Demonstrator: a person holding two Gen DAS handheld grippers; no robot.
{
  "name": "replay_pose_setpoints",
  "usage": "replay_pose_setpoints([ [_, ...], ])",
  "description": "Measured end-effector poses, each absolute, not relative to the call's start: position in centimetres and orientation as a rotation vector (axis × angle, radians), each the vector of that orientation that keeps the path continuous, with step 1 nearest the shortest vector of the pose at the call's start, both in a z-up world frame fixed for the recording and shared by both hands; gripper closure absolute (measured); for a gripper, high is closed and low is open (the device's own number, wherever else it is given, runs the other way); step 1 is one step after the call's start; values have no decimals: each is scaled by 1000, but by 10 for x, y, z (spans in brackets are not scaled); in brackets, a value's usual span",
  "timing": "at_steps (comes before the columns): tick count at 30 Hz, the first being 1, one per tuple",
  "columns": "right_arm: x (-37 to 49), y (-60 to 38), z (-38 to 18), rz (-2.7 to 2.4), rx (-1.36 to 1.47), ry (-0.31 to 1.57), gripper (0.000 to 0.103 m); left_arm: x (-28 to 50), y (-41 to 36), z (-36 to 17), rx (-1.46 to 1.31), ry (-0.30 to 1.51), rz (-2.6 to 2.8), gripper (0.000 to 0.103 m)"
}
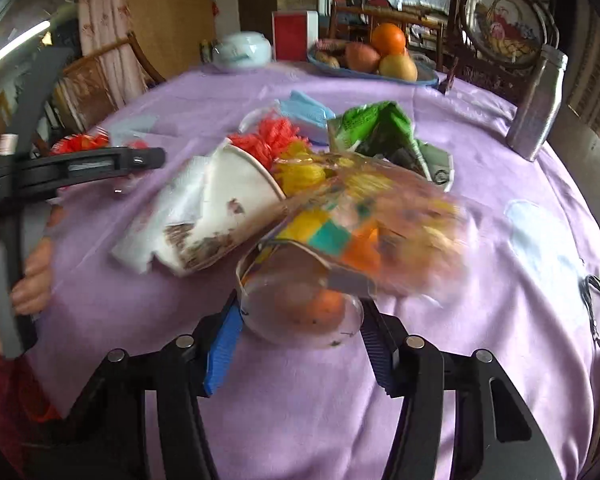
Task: Collect trash
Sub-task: 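Grasp the red-lidded plastic cup with the left tool while the right tool grasps the clear orange cup, then carry both cups to the red wastebasket and release them inside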
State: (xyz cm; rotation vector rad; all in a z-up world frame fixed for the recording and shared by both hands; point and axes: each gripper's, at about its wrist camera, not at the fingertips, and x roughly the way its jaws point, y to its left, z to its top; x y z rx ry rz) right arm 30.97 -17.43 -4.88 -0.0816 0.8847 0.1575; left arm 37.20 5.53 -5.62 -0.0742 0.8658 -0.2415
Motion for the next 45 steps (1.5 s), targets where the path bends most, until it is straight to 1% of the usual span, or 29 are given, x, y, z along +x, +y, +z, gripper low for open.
replay_pose_setpoints([
  [3,276,-184,-39,144,-92,811,47,369,54,-54,-72,854,-260,42],
  [6,244,-202,-30,159,-41,770,47,362,56,-51,-95,835,-299,42],
  [10,230,-223,-33,147,4,768,50,348,69,-50,-181,839,-327,42],
  [12,230,-232,-39,154,38,772,50,340,76,-50,-221,846,-332,42],
  [13,230,-235,-40,160,58,769,45,337,79,-50,-233,850,-330,42],
  [14,231,-239,-41,167,85,769,28,333,80,-51,-231,855,-321,42],
  [16,233,-243,-44,203,152,761,12,330,80,-52,-199,857,-281,42],
  [20,239,-234,-48,259,186,753,12,332,82,-57,-212,875,-259,42],
  [22,248,-227,-59,247,181,794,12,335,81,-61,-219,889,-252,42],
  [24,253,-222,-70,236,191,826,18,335,80,-61,-209,888,-244,42],
  [26,248,-219,-71,185,160,787,49,333,78,-59,-189,882,-238,42],
  [34,220,-233,-60,179,179,683,49,319,79,-50,-227,857,-280,42],
  [40,207,-237,-46,202,183,654,49,280,87,-24,-209,794,-290,42],
  [45,193,-231,-36,237,188,625,49,234,112,-6,-212,748,-255,42],
])
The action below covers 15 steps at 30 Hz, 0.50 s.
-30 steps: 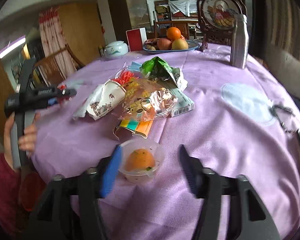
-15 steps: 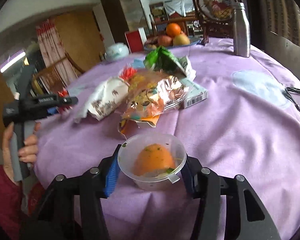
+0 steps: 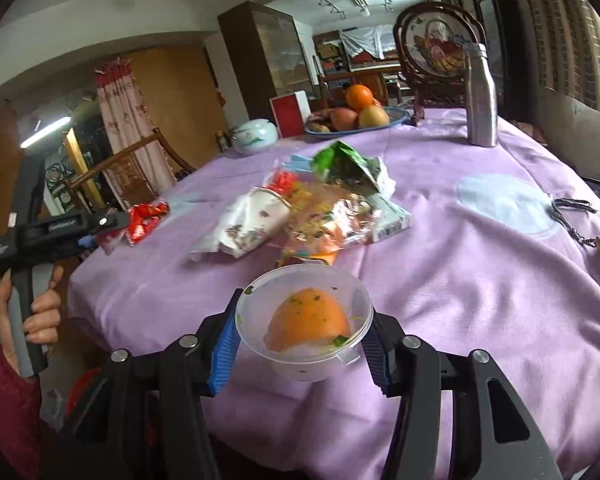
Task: Collect trash
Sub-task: 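Carry both cups to the red wastebasket and release them inside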
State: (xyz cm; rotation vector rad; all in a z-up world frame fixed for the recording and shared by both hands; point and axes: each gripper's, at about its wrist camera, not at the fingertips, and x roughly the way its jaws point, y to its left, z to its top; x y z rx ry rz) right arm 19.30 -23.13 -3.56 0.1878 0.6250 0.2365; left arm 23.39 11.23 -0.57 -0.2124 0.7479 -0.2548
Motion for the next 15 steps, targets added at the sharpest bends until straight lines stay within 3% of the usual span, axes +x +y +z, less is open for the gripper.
replay_pose_setpoints([
  [7,169,-214,-22,314,195,596,49,159,177,-2,-253,716,-156,42],
  [15,149,-173,-14,436,175,607,49,63,277,-58,-317,788,83,42],
])
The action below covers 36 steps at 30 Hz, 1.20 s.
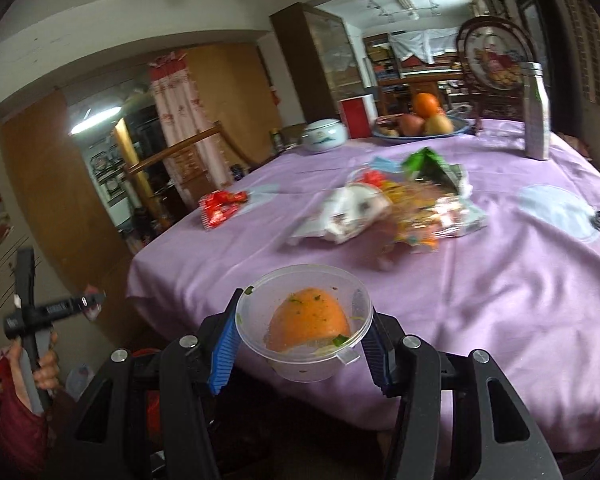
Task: Collect trash
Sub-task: 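Carry both cups to the red wastebasket and release them inside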
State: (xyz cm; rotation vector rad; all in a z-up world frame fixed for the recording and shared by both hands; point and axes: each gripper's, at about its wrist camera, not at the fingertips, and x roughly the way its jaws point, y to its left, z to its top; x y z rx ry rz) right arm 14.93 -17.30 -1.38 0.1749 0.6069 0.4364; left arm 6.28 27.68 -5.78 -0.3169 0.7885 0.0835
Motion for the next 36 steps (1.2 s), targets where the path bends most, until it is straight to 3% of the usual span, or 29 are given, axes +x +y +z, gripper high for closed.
replay_pose_setpoints([
  [4,147,-135,-13,496,140,633,49,38,323,-99,-390,839,171,42],
  [8,142,-94,-15,541,76,658,49,30,351,-136,-412,880,313,15],
  [9,140,-84,-17,553,62,665,49,26,356,-143,-419,877,331,14],
  [15,135,-8,-30,668,-32,736,49,-5,367,-156,-354,830,523,7],
  [26,119,162,-67,967,-174,872,48,-51,414,-147,-315,761,752,7],
  [27,118,179,-68,1005,-175,879,45,-54,415,-146,-314,758,757,7],
  [29,114,199,-66,1032,-175,871,14,-56,415,-141,-297,748,774,7],
  [36,103,179,-49,958,-174,765,10,-65,413,-132,-321,718,754,7],
])
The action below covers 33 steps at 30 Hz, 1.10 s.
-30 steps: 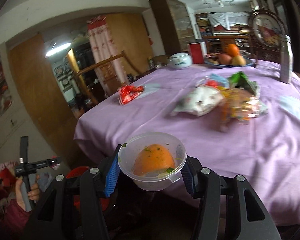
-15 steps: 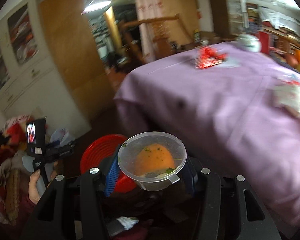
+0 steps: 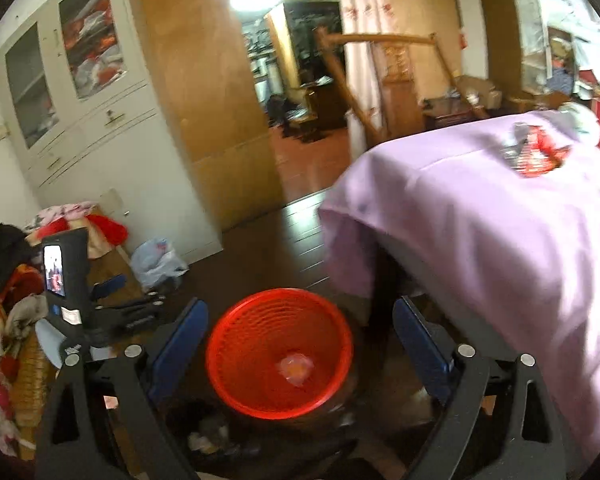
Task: Collect trash
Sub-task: 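Carry both cups to the red wastebasket and release them inside, then return to the table and grasp the white paper cup with the left tool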
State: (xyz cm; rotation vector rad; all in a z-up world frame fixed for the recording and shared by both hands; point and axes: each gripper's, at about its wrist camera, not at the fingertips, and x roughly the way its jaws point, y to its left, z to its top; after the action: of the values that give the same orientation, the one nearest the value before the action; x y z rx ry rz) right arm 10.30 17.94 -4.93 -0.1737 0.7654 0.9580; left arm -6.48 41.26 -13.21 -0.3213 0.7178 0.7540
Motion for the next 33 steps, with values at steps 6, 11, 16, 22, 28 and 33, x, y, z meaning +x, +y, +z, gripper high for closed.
replay_pose_setpoints([
  [6,113,122,-37,851,-117,712,6,-57,393,-117,-294,697,707,7],
  [11,117,60,-17,727,-75,617,6,-46,365,-102,-269,675,633,7],
  [16,114,-8,1,612,-8,546,6,-31,325,-86,-207,667,552,7],
  [22,107,-89,9,492,79,483,6,-13,270,-68,-132,658,437,7],
  [28,104,-164,5,356,137,448,6,17,209,-65,-89,699,261,7],
  [33,115,-212,-12,266,182,475,6,63,158,-60,-74,738,103,7],
])
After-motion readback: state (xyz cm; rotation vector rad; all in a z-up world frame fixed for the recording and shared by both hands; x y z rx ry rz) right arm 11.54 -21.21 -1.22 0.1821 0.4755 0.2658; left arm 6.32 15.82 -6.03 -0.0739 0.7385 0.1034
